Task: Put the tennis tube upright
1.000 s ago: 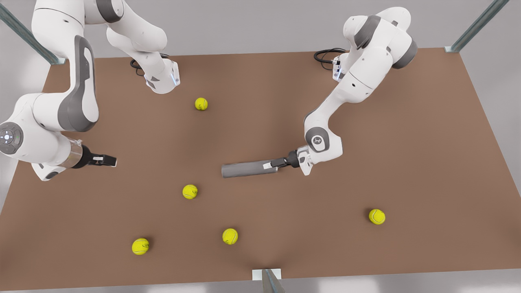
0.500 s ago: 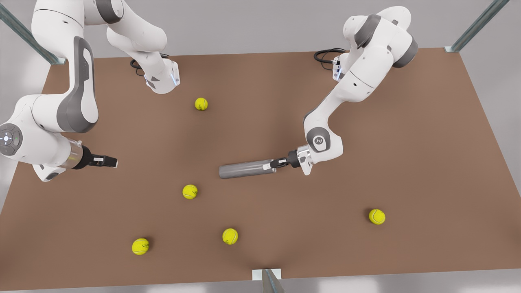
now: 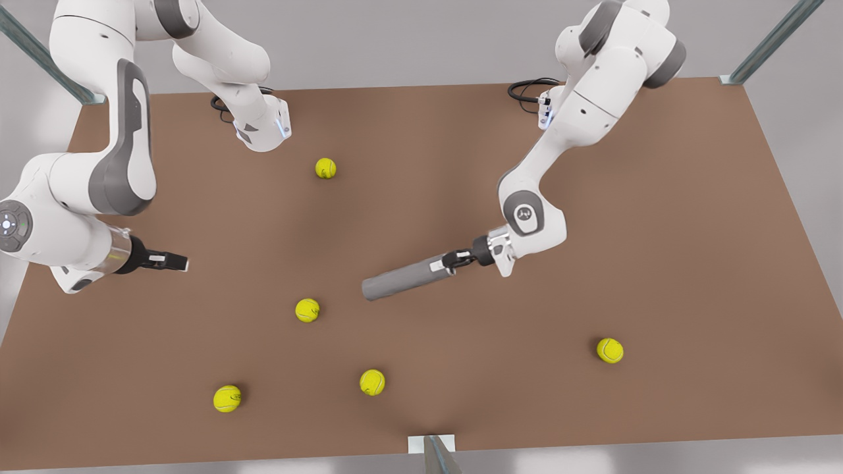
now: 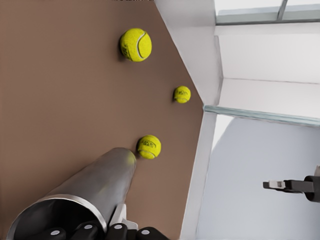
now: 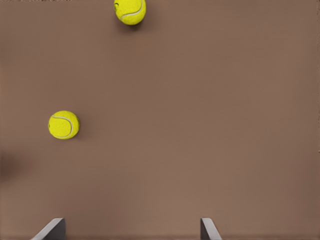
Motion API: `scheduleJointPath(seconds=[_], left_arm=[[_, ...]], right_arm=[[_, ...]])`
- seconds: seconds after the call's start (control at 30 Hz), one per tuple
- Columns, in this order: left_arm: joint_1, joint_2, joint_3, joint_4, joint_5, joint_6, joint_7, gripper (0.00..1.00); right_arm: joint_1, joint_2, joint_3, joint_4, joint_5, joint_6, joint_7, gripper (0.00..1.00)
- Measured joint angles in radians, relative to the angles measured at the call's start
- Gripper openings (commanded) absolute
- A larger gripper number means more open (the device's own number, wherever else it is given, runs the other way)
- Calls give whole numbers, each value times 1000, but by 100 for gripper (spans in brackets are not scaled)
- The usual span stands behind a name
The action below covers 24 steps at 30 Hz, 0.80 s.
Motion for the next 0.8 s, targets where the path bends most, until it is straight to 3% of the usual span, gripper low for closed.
scheduleJointPath(seconds=[0.23, 0.8], left_arm=[[5, -89, 82, 7, 296, -55, -132, 21], [6, -311, 286, 42, 1135, -390, -550, 21]], right_arm=[[0, 0, 0, -2, 0, -1, 1, 100], [-2, 6, 0, 0, 2, -2, 2, 100]])
